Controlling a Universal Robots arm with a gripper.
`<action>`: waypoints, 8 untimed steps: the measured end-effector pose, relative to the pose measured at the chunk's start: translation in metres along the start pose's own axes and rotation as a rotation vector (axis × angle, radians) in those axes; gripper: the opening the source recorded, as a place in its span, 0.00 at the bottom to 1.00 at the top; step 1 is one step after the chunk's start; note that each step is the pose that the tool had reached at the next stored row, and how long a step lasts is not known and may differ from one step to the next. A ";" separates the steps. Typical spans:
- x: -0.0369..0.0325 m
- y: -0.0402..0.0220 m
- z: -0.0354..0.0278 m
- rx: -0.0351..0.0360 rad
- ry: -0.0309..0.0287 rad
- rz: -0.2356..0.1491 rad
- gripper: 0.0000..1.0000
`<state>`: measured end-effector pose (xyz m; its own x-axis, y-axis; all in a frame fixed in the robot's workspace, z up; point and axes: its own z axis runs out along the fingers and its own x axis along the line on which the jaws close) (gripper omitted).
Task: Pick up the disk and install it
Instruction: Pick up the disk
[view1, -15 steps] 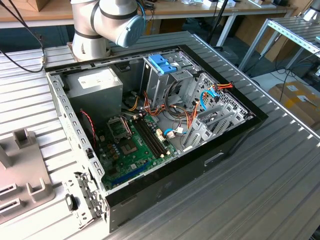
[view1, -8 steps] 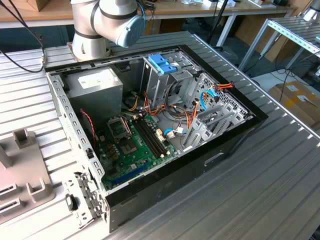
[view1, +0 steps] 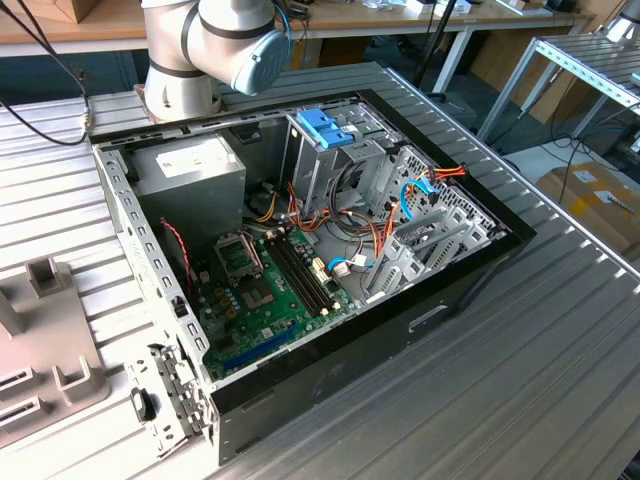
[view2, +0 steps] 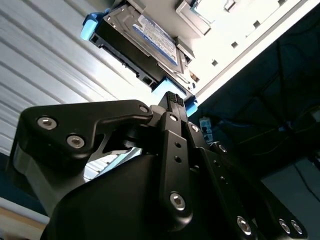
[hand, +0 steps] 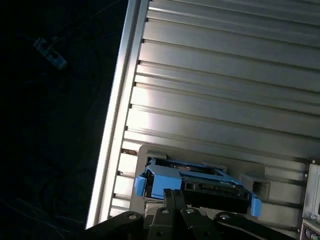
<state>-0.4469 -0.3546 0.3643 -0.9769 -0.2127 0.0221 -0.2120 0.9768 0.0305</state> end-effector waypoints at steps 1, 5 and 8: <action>0.0000 0.0000 0.0000 0.0005 0.0007 -0.024 0.11; 0.0000 0.0000 0.0002 0.0026 0.0037 -0.119 0.11; 0.0000 0.0000 0.0003 0.0043 0.0059 -0.193 0.11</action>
<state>-0.4470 -0.3546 0.3640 -0.9177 -0.3965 0.0221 -0.3958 0.9178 0.0305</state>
